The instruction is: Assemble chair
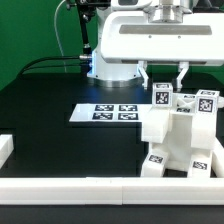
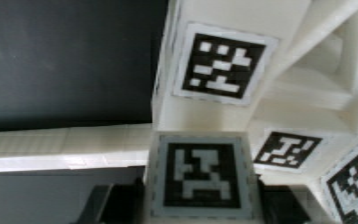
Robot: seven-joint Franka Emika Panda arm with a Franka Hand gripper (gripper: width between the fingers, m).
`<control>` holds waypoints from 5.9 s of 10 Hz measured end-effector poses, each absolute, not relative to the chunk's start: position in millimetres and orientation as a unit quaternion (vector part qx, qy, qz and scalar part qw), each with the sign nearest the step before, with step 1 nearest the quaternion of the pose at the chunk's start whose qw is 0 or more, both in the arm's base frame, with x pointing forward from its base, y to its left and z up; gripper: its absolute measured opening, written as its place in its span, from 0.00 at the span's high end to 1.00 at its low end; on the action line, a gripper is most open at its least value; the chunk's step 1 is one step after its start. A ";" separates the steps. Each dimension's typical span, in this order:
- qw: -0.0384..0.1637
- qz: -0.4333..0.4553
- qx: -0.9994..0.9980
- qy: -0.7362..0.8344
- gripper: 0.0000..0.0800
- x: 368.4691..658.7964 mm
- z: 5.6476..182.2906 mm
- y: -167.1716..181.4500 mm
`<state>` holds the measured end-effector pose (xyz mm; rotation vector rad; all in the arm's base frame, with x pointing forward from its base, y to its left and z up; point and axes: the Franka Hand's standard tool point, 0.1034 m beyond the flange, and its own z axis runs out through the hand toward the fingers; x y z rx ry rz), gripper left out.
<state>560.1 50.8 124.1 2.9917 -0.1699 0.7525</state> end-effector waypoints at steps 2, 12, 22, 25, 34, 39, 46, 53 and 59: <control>0.027 0.247 0.967 -0.055 0.64 563.1 124.0 50.3; 0.014 0.199 0.978 -0.063 0.19 568.4 135.8 52.3; 0.014 0.009 0.995 -0.101 0.19 579.0 144.4 54.2; 0.013 0.001 0.995 -0.097 0.19 573.6 136.8 44.7; -0.004 0.000 0.992 -0.128 0.19 573.7 130.5 40.2; -0.004 -0.001 0.967 -0.254 0.66 573.5 129.9 40.5; -0.001 -0.039 0.804 -0.594 0.66 577.3 128.7 35.5; -0.007 -0.036 0.708 -0.705 0.22 581.4 127.3 40.5; -0.025 -0.007 0.854 -0.519 0.19 577.2 132.0 59.0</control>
Offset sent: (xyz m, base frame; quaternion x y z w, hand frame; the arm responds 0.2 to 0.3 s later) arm 0.0000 0.0000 0.0000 0.0000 0.0000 0.0000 1.0000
